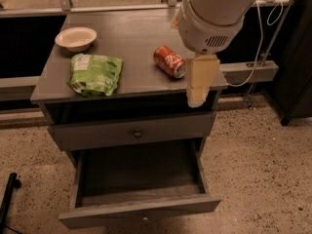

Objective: Place green rice chip bag into middle drawer

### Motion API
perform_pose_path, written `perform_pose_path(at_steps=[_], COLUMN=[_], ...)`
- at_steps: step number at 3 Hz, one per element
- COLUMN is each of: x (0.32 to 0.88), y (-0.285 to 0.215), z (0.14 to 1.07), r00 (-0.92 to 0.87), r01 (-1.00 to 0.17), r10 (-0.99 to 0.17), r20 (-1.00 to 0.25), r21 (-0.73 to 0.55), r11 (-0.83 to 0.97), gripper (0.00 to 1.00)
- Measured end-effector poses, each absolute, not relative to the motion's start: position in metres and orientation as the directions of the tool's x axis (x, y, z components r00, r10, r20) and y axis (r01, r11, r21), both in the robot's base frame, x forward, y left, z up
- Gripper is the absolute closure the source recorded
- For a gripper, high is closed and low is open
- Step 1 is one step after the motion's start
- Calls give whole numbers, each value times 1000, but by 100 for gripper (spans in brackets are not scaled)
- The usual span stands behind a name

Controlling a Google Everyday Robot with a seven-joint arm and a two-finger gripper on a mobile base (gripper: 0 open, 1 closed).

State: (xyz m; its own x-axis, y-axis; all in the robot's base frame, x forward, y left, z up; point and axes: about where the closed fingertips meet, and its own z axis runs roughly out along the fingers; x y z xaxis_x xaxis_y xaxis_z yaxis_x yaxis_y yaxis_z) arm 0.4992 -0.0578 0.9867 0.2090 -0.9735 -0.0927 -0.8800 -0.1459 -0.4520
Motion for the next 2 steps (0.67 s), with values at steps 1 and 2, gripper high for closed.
perform_pose_path(at_steps=[1, 2], x=[497, 518], y=[-46, 20], z=[989, 957], r00=[286, 589], r01=[-866, -721], r10=[-957, -796], r20=[-45, 136], r21=[-439, -356], r11=[-238, -594], gripper=[0, 0])
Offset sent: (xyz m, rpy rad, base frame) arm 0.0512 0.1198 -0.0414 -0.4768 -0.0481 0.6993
